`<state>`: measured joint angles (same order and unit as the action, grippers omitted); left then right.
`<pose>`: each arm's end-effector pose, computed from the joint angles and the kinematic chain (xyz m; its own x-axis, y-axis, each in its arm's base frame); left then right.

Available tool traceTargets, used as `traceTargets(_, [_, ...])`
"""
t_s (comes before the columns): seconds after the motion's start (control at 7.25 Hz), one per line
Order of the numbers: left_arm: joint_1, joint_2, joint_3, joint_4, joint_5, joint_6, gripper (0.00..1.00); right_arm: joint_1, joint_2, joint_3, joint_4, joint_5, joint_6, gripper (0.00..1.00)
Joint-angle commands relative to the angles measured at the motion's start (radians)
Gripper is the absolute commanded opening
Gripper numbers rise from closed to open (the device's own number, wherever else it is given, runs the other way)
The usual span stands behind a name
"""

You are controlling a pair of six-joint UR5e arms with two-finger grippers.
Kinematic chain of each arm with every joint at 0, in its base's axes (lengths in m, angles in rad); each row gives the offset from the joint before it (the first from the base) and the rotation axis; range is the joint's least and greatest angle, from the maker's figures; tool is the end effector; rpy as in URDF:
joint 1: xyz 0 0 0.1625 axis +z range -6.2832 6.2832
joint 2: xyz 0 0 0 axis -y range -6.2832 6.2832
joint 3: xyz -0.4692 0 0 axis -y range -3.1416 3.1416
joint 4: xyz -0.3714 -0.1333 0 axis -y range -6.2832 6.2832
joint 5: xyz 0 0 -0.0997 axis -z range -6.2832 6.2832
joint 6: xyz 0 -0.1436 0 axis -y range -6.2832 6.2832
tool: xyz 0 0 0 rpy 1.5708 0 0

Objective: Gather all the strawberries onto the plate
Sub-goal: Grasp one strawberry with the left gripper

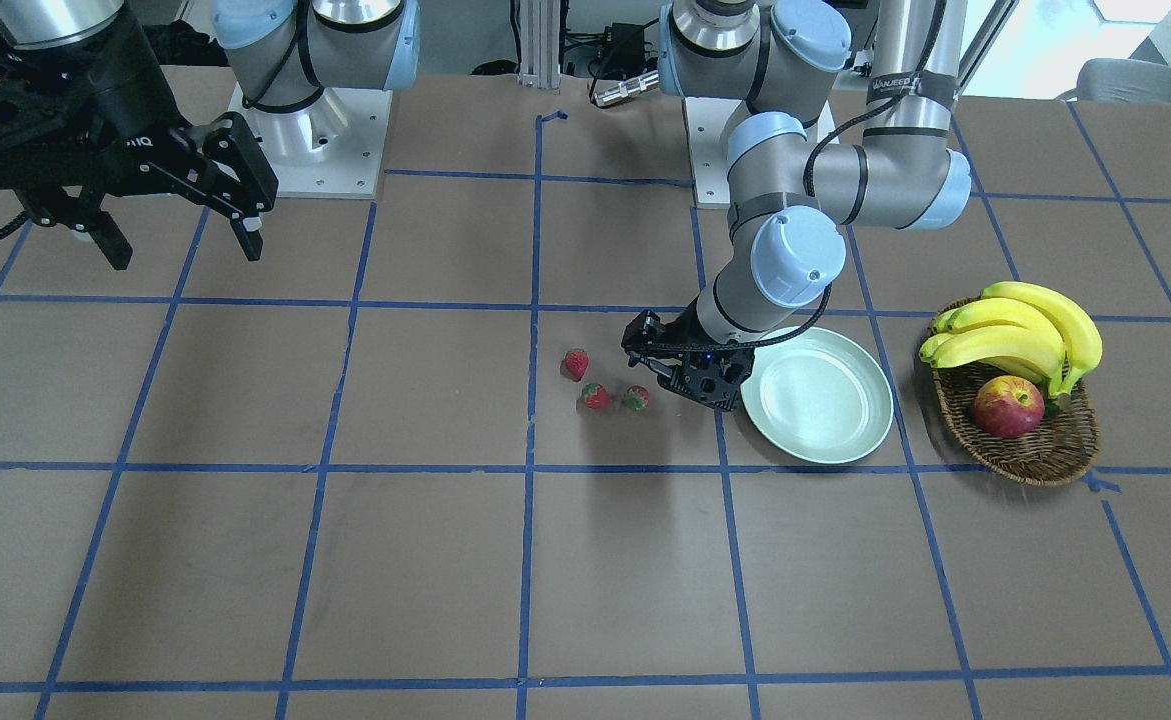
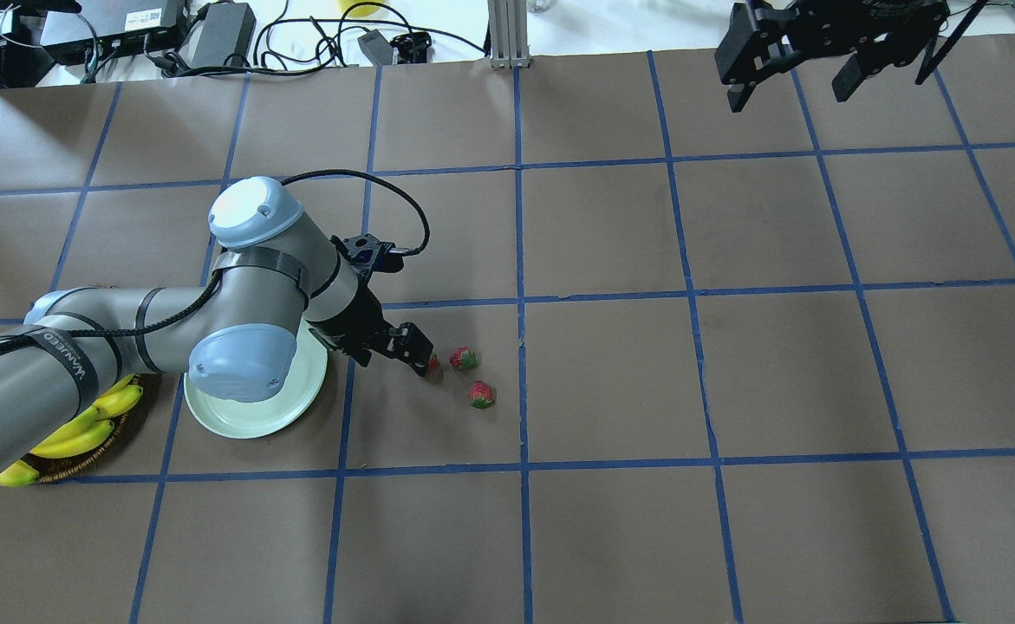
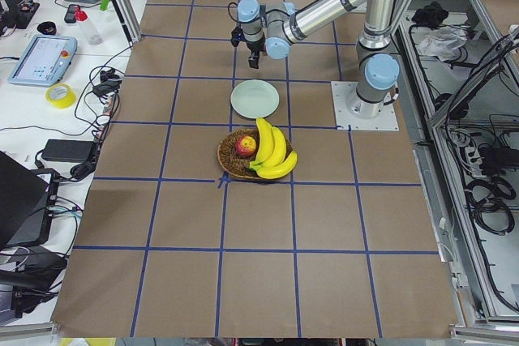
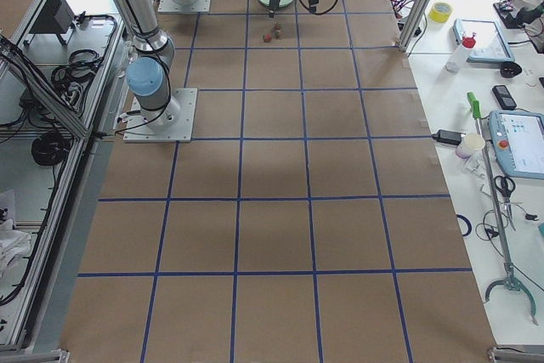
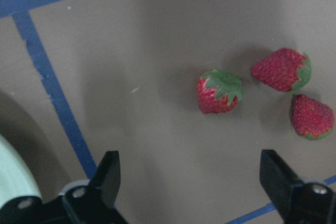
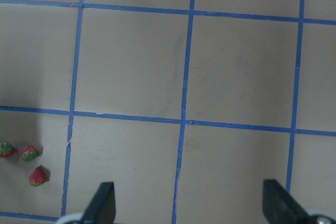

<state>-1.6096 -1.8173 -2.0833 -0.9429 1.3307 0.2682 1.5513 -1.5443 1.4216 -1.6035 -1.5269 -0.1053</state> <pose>-0.1853 -0.4577 0.2106 -0.9269 0.2689 0.2620 0.2946 0.9535 0.0636 0.1298 -0.5044 0.5507 -0.9955 -0.0912 -0.0268 -0.0858 0.9836 -0.1585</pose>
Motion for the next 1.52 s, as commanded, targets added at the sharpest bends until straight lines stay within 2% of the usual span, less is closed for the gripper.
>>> traceTargets(0.0, [-0.001,-0.043,-0.001,0.064,-0.051,0.008,0.94,0.006,0.000,0.002,0.005,0.001,-0.001,1.00])
traceTargets(0.14, [-0.001,-0.054,-0.003,0.073,-0.062,0.009,0.94,0.006,0.000,0.003,0.004,0.001,-0.002,1.00])
traceTargets(0.41, [-0.021,-0.060,-0.015,0.084,-0.053,0.011,0.85,0.006,0.000,0.007,0.004,0.001,-0.002,1.00])
traceTargets(0.55, [-0.021,-0.063,-0.014,0.085,-0.056,0.009,0.85,0.004,0.000,0.007,0.004,0.001,-0.002,1.00])
traceTargets(0.69, [-0.021,-0.063,-0.012,0.090,-0.057,0.009,0.56,0.006,0.000,0.007,0.005,0.001,-0.007,1.00])
traceTargets(0.83, [-0.021,-0.063,-0.012,0.090,-0.061,0.008,0.12,0.004,0.000,0.005,0.007,-0.009,-0.005,1.00])
traceTargets(0.97, [-0.021,-0.063,-0.006,0.092,-0.062,0.008,0.00,0.006,-0.002,0.005,0.008,-0.068,-0.004,1.00])
traceTargets(1.24, [-0.021,-0.047,0.014,0.101,-0.051,0.008,0.00,0.006,-0.025,0.002,0.106,-0.070,-0.002,1.00])
traceTargets(1.38, [-0.020,-0.025,0.041,0.090,-0.038,-0.003,0.00,0.006,-0.033,0.006,0.111,-0.072,-0.002,1.00])
